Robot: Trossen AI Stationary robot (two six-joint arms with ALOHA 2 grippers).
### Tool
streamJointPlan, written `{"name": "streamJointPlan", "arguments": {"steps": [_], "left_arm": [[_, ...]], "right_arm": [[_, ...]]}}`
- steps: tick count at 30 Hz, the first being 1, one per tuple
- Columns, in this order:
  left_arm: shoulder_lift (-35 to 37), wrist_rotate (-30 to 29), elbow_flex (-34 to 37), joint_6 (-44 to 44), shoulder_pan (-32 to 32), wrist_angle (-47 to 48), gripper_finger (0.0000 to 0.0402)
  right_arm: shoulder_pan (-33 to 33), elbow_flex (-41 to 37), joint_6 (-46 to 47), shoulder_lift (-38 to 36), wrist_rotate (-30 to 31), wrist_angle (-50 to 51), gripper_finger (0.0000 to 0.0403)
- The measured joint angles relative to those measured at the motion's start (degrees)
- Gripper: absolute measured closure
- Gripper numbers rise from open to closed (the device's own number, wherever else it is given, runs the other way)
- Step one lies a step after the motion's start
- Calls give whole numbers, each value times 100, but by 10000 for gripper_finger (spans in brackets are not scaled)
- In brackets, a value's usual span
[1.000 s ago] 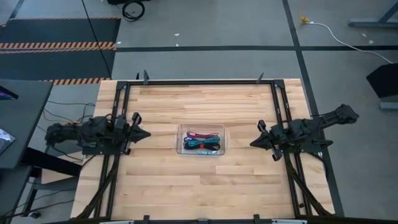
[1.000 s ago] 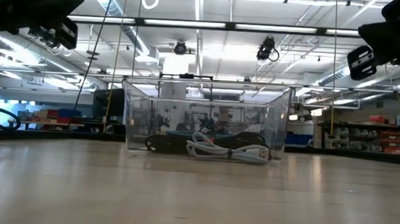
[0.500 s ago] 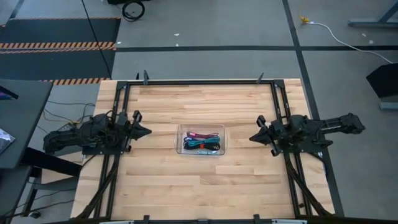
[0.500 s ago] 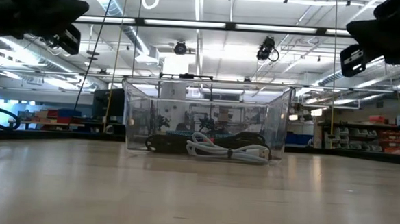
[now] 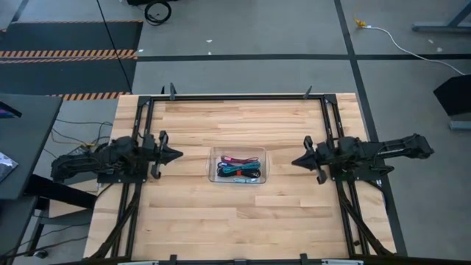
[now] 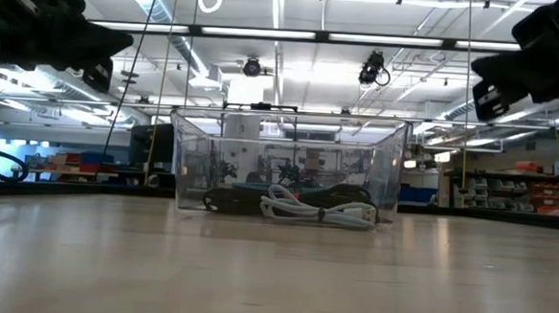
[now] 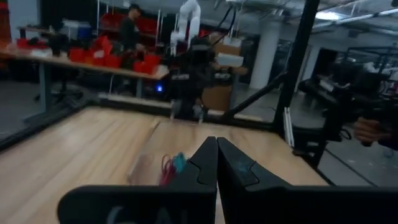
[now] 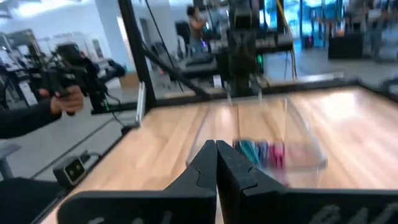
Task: Pick and place USB-C Cables
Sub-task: Return to Home Position
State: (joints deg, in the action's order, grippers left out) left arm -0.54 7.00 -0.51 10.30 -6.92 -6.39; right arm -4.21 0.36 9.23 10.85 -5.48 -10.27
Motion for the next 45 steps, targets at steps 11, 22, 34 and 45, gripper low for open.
{"name": "streamJointPlan", "arguments": {"steps": [11, 22, 34, 45], "left_arm": [[-19, -90, 2, -46, 1, 86, 397], [-21, 110, 4, 110, 1, 236, 397], [-19, -52, 9, 108, 0, 89, 397], [-19, -280, 9, 370, 0, 82, 397]], "right_arm": [[0, 0, -137, 36, 152, -97, 394], [17, 0, -676, -83, -67, -853, 397], [17, 0, -38, -275, 275, 355, 398], [17, 0, 574, -273, 264, 351, 384]]}}
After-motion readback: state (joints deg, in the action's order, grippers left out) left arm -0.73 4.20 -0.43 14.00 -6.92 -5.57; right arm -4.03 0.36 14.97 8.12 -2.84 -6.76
